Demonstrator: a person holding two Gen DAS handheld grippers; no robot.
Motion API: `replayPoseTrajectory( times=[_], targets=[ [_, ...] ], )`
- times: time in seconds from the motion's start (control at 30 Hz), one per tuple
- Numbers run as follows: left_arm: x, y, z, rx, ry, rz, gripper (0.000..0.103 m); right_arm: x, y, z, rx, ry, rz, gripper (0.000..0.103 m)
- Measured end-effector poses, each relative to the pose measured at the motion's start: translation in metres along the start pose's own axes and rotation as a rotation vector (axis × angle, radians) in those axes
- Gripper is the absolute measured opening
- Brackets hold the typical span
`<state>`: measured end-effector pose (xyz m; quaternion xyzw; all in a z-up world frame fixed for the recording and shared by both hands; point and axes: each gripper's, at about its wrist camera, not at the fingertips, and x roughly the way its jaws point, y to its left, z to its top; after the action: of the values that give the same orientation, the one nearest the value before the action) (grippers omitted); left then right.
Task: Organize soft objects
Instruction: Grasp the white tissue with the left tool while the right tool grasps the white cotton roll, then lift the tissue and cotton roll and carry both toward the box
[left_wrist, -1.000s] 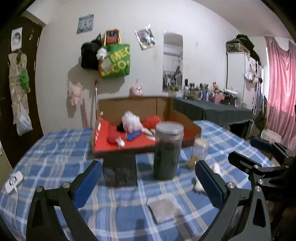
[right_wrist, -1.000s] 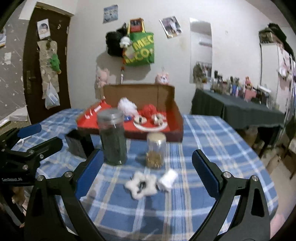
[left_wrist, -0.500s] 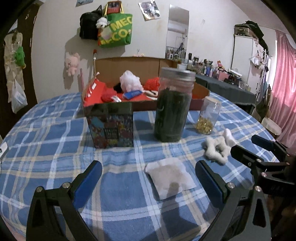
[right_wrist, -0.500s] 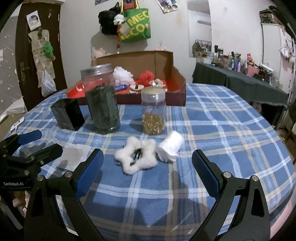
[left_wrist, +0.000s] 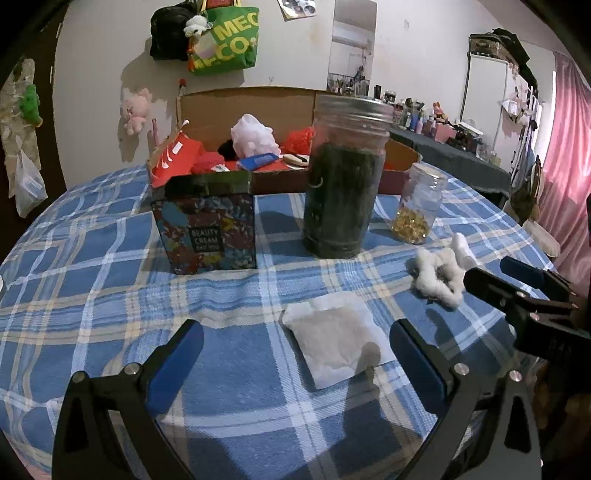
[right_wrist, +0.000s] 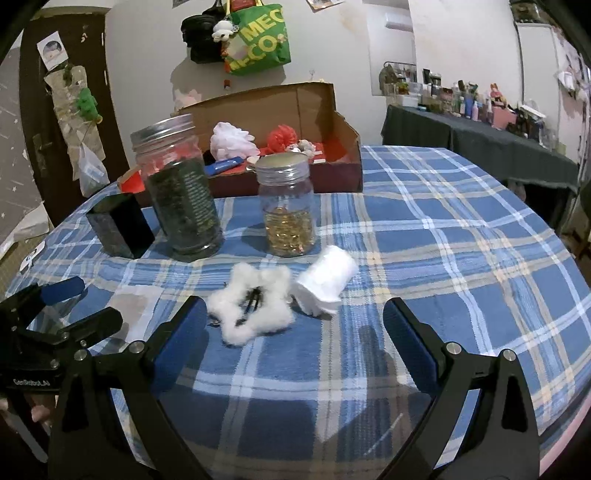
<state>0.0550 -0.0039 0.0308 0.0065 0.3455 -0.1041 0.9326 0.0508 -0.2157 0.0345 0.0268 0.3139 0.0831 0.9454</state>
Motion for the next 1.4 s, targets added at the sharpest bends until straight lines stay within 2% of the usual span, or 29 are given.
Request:
replayPoseTrajectory(
  times=[0.4,0.53,0.6,0.63,0.67,0.73,0.77,0.87,0.9,0.93,1.03,1.2,1.4],
  targets=[
    [0.003,0.003,0.001,-0.010,0.039,-0.007,0.103,0.005,-0.022,0.007,0.056,0.017,-0.006,0.098],
    [0.007,-0.001,0.004,-0.005,0.053,-0.010,0.102,0.014,-0.038,0.015,0.112,0.044,0.028,0.098],
    [0.011,-0.005,0.006,-0.002,0.061,-0.019,0.098,0.019,-0.044,0.018,0.138,0.056,0.054,0.097],
    [0.013,-0.007,0.006,0.002,0.066,-0.026,0.089,0.023,-0.047,0.020,0.147,0.068,0.072,0.096],
    [0.015,-0.010,0.007,0.008,0.075,-0.035,0.079,0.025,-0.048,0.021,0.152,0.074,0.082,0.092],
    [0.022,-0.015,0.007,0.028,0.095,-0.038,0.071,0.033,-0.050,0.022,0.153,0.102,0.105,0.061],
    [0.023,-0.017,0.007,0.049,0.084,-0.025,0.060,0.035,-0.050,0.022,0.154,0.113,0.112,0.054],
    [0.021,-0.018,0.008,0.063,0.085,-0.067,0.034,0.038,-0.050,0.022,0.156,0.128,0.164,0.031],
    [0.020,-0.017,0.009,0.062,0.086,-0.081,0.029,0.038,-0.050,0.022,0.157,0.133,0.190,0.027],
    [0.020,-0.016,0.010,0.055,0.087,-0.096,0.023,0.037,-0.050,0.022,0.161,0.137,0.205,0.026],
    [0.017,-0.009,0.012,0.037,0.101,-0.126,0.020,0.031,-0.049,0.023,0.160,0.120,0.223,0.022],
    [0.005,0.004,0.017,0.020,0.092,-0.151,0.020,0.015,-0.038,0.028,0.116,0.089,0.231,0.022],
    [-0.010,0.022,0.029,0.009,0.061,-0.155,0.019,0.010,-0.024,0.033,0.091,0.085,0.285,0.022]
  ],
)
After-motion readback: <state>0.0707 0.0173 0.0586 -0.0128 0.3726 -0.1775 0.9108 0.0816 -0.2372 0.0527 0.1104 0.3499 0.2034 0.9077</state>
